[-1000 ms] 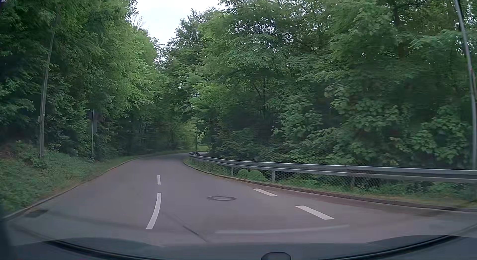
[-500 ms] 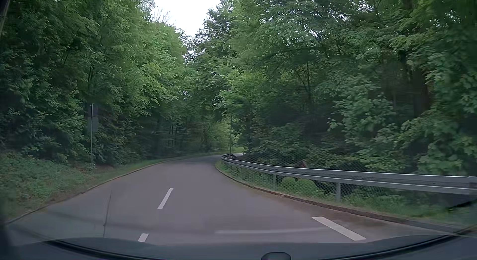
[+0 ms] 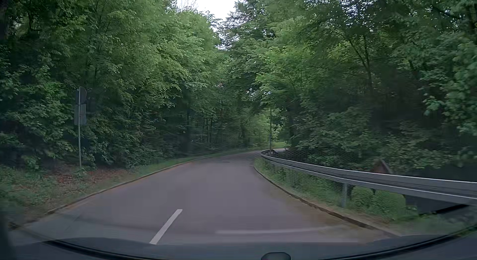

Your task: Follow the waypoints while adhering to traffic rules and regulations

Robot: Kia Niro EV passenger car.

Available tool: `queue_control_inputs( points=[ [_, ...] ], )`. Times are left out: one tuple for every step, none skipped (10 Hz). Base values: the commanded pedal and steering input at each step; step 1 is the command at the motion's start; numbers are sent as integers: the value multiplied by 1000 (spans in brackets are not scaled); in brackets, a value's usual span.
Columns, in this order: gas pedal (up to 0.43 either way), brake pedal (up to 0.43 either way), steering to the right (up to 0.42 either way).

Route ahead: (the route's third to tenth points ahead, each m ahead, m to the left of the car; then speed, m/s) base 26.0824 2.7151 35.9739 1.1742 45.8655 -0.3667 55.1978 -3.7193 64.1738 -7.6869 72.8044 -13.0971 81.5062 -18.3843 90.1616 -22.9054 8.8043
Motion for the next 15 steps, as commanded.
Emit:
queue_control_inputs(
  points=[
    [79, 0, -114],
    [79, 0, -99],
    [79, 0, -84],
    [79, 0, -58],
    [79, 0, -32],
    [67, 0, -15],
    [59, 0, -16],
    [59, 0, -20],
    [59, 0, -19],
    [59, 0, -6],
    [59, 0, 11],
    [59, 0, 21],
    [59, 0, 21],
    [59, 0, 21],
    [59, 0, 26]
  ],
)
